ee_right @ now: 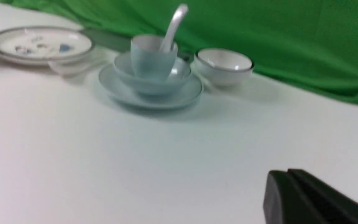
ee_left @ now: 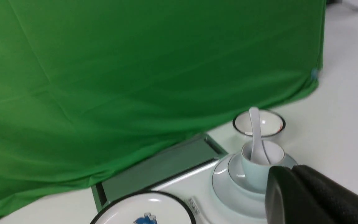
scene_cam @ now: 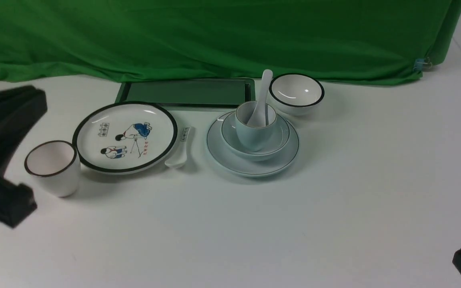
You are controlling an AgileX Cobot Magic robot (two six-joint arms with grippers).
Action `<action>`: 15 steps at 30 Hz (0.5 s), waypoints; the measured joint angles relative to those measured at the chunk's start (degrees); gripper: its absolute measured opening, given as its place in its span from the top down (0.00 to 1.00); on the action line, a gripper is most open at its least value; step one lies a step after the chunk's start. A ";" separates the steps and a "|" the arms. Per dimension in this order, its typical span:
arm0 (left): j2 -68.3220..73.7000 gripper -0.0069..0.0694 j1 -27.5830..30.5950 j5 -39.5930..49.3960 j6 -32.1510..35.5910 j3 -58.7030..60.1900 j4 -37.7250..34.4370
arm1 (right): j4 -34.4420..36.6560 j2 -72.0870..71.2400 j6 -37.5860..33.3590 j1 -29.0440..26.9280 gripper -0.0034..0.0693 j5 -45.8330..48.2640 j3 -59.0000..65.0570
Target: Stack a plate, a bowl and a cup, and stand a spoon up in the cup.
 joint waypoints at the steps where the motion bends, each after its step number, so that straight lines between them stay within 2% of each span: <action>1: -1.58 0.96 0.00 -1.92 0.00 2.51 0.00 | 0.00 0.00 0.00 0.00 0.89 1.24 0.00; 6: -5.34 0.96 0.00 -4.80 -0.16 10.77 -2.65 | 0.00 0.00 0.05 0.00 0.87 3.07 0.00; 15: -5.94 0.96 2.39 -11.53 2.17 15.62 0.00 | 0.00 0.00 0.11 0.00 0.85 3.36 0.00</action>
